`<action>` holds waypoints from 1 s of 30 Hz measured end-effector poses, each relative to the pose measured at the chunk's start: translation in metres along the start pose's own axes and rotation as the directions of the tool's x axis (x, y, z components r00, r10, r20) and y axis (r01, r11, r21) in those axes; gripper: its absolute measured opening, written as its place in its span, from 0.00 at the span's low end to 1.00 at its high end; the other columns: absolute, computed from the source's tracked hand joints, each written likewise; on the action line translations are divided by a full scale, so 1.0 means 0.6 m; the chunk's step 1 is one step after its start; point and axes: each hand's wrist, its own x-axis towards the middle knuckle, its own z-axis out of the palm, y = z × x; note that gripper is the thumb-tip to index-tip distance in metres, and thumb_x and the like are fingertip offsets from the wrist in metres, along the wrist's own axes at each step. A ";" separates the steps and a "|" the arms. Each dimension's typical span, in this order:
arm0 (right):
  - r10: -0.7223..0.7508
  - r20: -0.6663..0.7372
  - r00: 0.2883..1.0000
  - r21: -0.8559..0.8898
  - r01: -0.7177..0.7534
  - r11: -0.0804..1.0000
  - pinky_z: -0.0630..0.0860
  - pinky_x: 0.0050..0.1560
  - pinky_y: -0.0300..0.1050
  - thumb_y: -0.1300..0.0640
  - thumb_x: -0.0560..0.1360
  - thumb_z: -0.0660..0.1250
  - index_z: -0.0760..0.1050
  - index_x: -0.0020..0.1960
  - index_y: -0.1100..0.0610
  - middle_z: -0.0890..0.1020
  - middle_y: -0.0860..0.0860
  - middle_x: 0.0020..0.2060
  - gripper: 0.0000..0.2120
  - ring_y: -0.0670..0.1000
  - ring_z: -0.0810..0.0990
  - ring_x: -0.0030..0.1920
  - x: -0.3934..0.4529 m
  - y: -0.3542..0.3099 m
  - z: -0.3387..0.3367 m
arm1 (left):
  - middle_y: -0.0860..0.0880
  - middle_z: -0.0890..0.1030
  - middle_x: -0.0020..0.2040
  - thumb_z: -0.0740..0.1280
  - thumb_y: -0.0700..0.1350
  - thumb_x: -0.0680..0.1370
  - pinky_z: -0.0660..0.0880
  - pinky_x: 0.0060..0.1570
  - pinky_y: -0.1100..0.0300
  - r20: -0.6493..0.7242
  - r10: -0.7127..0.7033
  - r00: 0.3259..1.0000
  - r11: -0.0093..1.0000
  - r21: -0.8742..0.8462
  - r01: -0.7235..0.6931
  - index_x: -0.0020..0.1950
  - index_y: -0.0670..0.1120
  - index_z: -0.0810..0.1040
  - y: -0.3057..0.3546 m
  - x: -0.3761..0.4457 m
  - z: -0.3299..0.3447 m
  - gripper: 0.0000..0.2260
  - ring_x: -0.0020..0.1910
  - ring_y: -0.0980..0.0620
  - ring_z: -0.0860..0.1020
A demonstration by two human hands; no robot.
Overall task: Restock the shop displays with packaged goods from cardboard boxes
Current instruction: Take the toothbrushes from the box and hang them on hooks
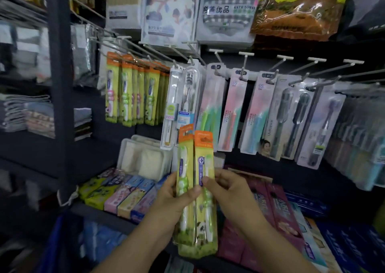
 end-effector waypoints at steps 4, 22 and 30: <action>-0.007 0.029 1.000 -0.005 0.008 1.000 0.79 0.44 0.39 0.56 0.76 0.68 0.81 0.52 0.54 0.86 0.46 0.43 0.06 0.45 0.84 0.44 0.015 -0.005 0.042 | 0.65 0.82 0.34 0.70 0.40 0.74 0.75 0.33 0.70 -0.109 0.021 0.994 1.000 0.022 -0.018 0.51 0.57 0.72 0.017 -0.004 -0.038 0.14 0.35 0.67 0.81; -0.118 -0.211 0.970 -0.227 0.069 0.971 0.74 0.35 0.39 0.54 0.79 0.64 0.74 0.45 0.47 0.81 0.47 0.38 0.05 0.49 0.79 0.38 0.283 -0.109 0.278 | 0.51 0.85 0.47 0.72 0.41 0.73 0.78 0.47 0.54 -0.166 0.089 0.982 0.968 0.248 -0.046 0.53 0.54 0.78 0.161 0.134 -0.364 0.12 0.46 0.51 0.83; -0.127 -0.454 0.882 -0.354 -0.048 0.934 0.70 0.39 0.42 0.53 0.81 0.60 0.72 0.56 0.57 0.76 0.49 0.41 0.09 0.51 0.75 0.41 0.407 -0.136 0.287 | 0.49 0.86 0.42 0.73 0.34 0.71 0.74 0.39 0.62 -0.033 0.113 0.993 0.954 0.284 -0.099 0.51 0.49 0.79 0.168 0.219 -0.408 0.13 0.38 0.56 0.83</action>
